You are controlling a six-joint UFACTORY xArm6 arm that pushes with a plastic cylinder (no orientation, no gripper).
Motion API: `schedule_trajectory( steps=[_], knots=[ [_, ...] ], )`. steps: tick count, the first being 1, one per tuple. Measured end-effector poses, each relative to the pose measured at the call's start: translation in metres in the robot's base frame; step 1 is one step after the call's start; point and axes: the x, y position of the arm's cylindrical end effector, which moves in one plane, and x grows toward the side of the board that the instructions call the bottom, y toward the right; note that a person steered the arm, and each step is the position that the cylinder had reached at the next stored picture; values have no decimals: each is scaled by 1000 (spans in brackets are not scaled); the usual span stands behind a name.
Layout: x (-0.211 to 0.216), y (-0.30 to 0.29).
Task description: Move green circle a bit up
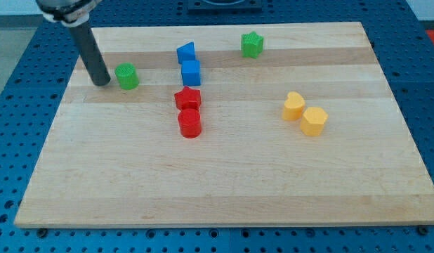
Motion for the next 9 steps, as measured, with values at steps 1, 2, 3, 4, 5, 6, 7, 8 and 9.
schedule_trajectory(
  steps=[1, 2, 3, 4, 5, 6, 7, 8, 9],
  knots=[
    [35, 22],
    [54, 22],
    [47, 26],
    [11, 30],
    [-35, 30],
    [-72, 30],
    [-107, 30],
    [-104, 30],
    [-70, 28]
  ],
)
